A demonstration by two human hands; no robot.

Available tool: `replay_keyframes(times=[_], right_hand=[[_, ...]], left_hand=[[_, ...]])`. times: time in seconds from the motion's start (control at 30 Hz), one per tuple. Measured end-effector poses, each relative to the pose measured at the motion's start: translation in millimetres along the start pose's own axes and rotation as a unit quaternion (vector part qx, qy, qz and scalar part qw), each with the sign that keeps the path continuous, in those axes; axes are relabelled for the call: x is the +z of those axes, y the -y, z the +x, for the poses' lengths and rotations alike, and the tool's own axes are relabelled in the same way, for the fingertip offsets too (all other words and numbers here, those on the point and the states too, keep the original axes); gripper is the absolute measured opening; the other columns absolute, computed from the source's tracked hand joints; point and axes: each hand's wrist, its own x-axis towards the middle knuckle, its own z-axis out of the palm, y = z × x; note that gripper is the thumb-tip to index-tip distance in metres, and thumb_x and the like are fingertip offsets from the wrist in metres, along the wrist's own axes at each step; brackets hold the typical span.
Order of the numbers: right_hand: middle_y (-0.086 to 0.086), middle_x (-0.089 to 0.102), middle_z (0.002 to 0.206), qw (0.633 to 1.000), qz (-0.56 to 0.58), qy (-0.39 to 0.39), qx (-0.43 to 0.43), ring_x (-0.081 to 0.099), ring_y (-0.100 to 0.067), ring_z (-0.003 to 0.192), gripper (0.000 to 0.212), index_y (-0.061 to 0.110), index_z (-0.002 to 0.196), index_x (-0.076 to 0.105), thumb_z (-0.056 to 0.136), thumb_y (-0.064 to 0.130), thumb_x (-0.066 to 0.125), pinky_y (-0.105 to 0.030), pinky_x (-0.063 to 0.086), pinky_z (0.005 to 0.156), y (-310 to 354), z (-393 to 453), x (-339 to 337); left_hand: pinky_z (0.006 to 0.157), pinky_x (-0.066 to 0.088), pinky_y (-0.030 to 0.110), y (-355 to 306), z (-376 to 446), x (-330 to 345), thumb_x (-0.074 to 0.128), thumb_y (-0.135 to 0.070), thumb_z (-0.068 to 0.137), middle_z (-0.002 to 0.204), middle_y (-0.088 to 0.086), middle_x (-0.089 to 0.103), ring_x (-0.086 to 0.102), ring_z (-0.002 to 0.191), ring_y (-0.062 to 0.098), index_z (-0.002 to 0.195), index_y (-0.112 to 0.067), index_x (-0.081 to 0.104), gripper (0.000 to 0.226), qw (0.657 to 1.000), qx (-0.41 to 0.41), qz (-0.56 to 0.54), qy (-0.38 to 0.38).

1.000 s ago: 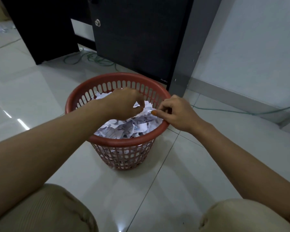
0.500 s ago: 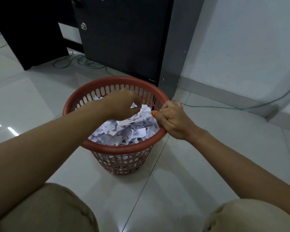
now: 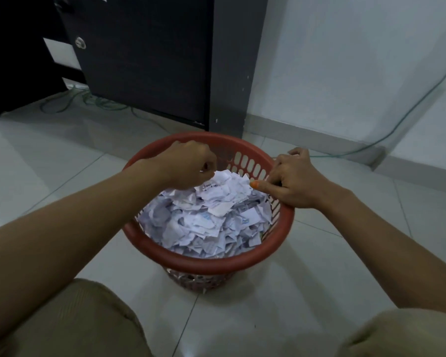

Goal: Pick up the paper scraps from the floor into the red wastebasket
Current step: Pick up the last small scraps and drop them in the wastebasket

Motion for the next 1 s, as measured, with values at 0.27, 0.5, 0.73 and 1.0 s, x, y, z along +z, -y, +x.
replay_keyframes(times=[0.27, 0.5, 0.73, 1.0], right_hand=[[0.015, 0.067, 0.077, 0.99, -0.101, 0.068, 0.076, 0.052, -0.007, 0.109, 0.07, 0.03, 0.081, 0.076, 0.09, 0.068, 0.019, -0.052, 0.007, 0.11, -25, -27, -11], [0.021, 0.044, 0.063, 0.979, -0.095, 0.082, 0.162, 0.052, -0.012, 0.11, 0.052, 0.037, 0.055, 0.045, 0.095, 0.064, 0.026, -0.059, 0.004, 0.111, -48, -39, -14], [0.01, 0.065, 0.099, 0.962, -0.056, 0.072, 0.258, 0.046, -0.016, 0.122, 0.048, 0.031, 0.094, 0.067, 0.094, 0.064, 0.032, -0.063, 0.003, 0.109, -75, -48, -15], [0.009, 0.063, 0.112, 0.968, 0.042, 0.021, 0.246, 0.053, -0.015, 0.114, 0.037, 0.033, 0.098, 0.059, 0.093, 0.063, 0.037, -0.059, 0.007, 0.109, -62, -48, -17]], left_hand=[[0.09, 0.048, 0.04, -19, 20, 7, 0.059, -0.032, 0.091, 0.108, -0.006, 0.065, 0.059, 0.098, 0.014, 0.102, -0.025, 0.071, 0.017, 0.999, 0.04, 0.011, -0.03], [0.108, 0.031, 0.051, -30, 32, 17, 0.061, -0.036, 0.09, 0.124, -0.004, 0.057, 0.047, 0.12, 0.018, 0.107, -0.029, 0.067, 0.02, 0.999, 0.015, 0.024, -0.029], [0.108, 0.025, 0.045, -38, 37, 25, 0.057, -0.039, 0.093, 0.129, -0.005, 0.053, 0.046, 0.121, 0.015, 0.106, -0.029, 0.066, 0.019, 1.0, -0.009, -0.011, -0.014], [0.115, 0.013, 0.055, -52, 42, 47, 0.051, -0.049, 0.094, 0.13, -0.006, 0.054, 0.043, 0.126, 0.015, 0.103, -0.029, 0.069, 0.028, 1.0, -0.025, 0.002, -0.011]])
